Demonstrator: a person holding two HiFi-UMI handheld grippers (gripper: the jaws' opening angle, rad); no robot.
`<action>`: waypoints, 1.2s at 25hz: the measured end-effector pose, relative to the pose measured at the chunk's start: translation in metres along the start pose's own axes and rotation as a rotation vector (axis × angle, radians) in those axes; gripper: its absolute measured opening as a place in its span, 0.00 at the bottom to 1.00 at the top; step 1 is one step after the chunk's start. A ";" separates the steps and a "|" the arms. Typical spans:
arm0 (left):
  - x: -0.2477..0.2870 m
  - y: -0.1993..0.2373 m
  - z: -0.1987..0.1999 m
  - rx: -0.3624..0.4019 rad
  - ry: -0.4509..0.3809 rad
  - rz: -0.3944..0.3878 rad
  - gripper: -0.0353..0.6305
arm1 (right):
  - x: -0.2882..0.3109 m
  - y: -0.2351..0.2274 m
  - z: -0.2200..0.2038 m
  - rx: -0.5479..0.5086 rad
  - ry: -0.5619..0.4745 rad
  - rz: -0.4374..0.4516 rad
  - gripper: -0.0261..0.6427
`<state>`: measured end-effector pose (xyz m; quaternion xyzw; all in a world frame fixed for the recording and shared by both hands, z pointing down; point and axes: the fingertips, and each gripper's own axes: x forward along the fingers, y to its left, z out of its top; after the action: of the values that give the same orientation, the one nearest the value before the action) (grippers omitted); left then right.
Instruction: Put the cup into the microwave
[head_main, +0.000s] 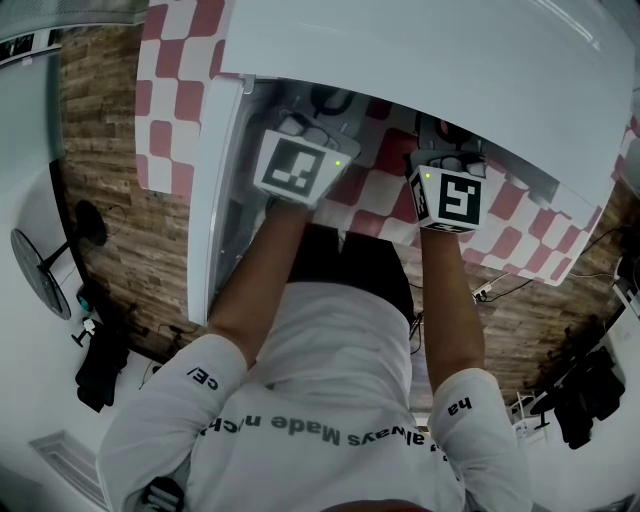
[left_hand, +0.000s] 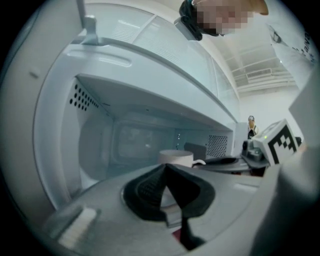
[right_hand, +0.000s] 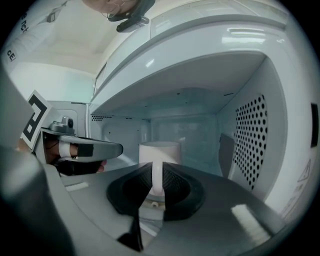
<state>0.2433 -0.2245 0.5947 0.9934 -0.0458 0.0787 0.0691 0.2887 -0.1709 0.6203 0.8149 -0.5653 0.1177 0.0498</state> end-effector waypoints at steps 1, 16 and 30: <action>-0.001 -0.001 0.000 -0.003 0.001 0.001 0.06 | -0.001 0.000 -0.001 0.000 0.007 -0.001 0.11; -0.019 -0.013 0.011 -0.005 0.026 0.002 0.06 | -0.011 0.001 -0.001 0.028 0.067 -0.004 0.18; -0.054 -0.043 0.043 -0.005 0.069 -0.006 0.06 | -0.069 -0.007 0.035 0.023 0.084 -0.033 0.17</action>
<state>0.2013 -0.1844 0.5386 0.9901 -0.0404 0.1127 0.0735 0.2764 -0.1131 0.5700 0.8190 -0.5477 0.1575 0.0659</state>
